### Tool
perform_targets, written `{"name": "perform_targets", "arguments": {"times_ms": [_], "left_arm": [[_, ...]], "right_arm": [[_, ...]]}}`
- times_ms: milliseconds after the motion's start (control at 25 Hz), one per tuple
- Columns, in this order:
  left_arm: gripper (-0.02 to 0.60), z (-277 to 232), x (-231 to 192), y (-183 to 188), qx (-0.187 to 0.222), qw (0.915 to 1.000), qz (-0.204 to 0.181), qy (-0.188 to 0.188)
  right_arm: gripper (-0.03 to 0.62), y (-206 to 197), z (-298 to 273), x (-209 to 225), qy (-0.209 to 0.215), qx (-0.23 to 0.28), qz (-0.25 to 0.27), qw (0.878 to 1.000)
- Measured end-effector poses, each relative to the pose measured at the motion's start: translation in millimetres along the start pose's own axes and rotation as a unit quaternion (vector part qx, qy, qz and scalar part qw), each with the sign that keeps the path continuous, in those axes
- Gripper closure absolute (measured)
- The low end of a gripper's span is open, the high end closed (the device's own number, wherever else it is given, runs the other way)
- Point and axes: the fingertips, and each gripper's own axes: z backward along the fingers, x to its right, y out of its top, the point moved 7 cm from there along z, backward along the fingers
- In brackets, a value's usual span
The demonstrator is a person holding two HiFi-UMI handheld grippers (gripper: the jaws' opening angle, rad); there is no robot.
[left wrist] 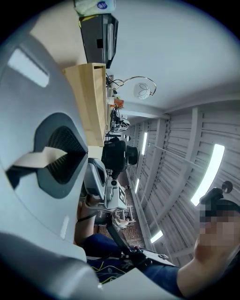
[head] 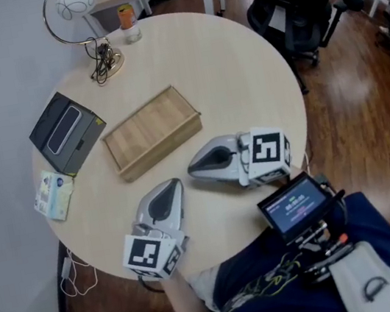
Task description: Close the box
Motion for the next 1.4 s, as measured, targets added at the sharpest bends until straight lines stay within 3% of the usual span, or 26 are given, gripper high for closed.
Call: {"name": "perform_targets", "arguments": {"times_ms": [1400], "left_arm": [[0.581, -0.7, 4.1, 3.4, 0.001, 1.0, 0.005, 0.003]], "right_arm": [[0.594, 0.9, 2.7, -1.3, 0.002, 0.001, 0.0, 1.0]]}}
